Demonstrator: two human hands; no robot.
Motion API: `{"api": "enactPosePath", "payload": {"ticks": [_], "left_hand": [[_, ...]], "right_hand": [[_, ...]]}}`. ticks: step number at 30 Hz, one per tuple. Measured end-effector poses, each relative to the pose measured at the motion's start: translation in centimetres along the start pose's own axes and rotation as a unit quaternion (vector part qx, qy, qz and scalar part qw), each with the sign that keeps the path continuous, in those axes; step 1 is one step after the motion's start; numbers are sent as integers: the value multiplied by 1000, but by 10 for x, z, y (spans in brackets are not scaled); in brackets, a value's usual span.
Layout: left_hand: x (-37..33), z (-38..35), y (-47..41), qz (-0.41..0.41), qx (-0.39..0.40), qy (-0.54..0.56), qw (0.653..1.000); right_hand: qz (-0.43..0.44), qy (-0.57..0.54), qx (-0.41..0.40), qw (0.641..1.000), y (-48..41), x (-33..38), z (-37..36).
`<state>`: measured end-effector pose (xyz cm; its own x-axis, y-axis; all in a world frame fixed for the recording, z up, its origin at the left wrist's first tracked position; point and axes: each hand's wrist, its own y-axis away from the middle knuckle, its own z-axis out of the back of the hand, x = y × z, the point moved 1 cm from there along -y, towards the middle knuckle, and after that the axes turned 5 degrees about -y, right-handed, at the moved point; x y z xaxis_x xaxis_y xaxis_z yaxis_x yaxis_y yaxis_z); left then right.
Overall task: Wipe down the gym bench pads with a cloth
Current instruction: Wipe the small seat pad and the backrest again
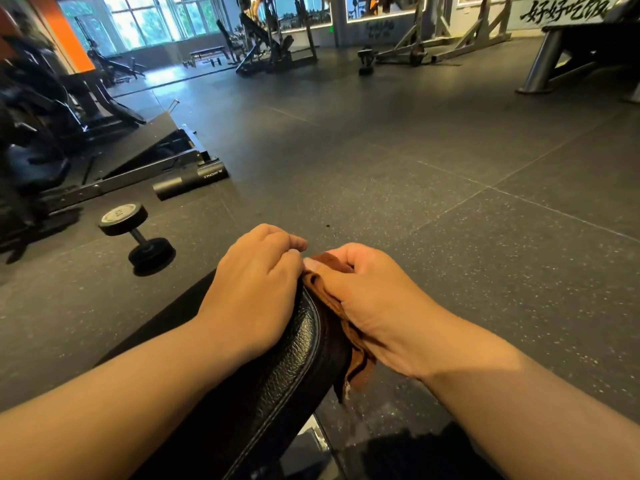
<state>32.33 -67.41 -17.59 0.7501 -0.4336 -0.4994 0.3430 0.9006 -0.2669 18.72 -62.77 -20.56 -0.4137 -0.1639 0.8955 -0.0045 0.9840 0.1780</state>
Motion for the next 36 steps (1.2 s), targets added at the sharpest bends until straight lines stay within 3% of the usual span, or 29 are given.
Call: {"api": "enactPosePath", "payload": {"ticks": [6,10,13,18,24,27,30,32,34,36], "left_hand": [[-2,-1,3,-8,-17,9,1000],[-1,-1,1,3,-15,-3,1000],[-2,-1,3,6,-12,3,1000],[-5,1,5,-5,-14,-4,1000],[-3,0,4,-3,-17,-6,1000],[-3,0,5,-1,-18,12,1000],[-3,-1,4,-8,-28,-1,1000],[-2,-1,2,-5,-24,-10,1000],[-1,-1,2,-7,-24,-11,1000],[1,-1,2,-7,-22,-11,1000]], "right_hand": [[-25,-59,98,993,15,-2,20],[63,78,23,995,1,2,13],[122,112,-60,984,-9,-4,3],[107,117,48,986,17,-2,25],[154,204,-38,966,-8,2,2],[149,181,41,971,7,-2,16],[81,88,124,985,21,-4,27],[77,64,75,992,9,-4,21],[118,123,19,985,-4,1,10],[160,187,13,969,-3,1,9]]}}
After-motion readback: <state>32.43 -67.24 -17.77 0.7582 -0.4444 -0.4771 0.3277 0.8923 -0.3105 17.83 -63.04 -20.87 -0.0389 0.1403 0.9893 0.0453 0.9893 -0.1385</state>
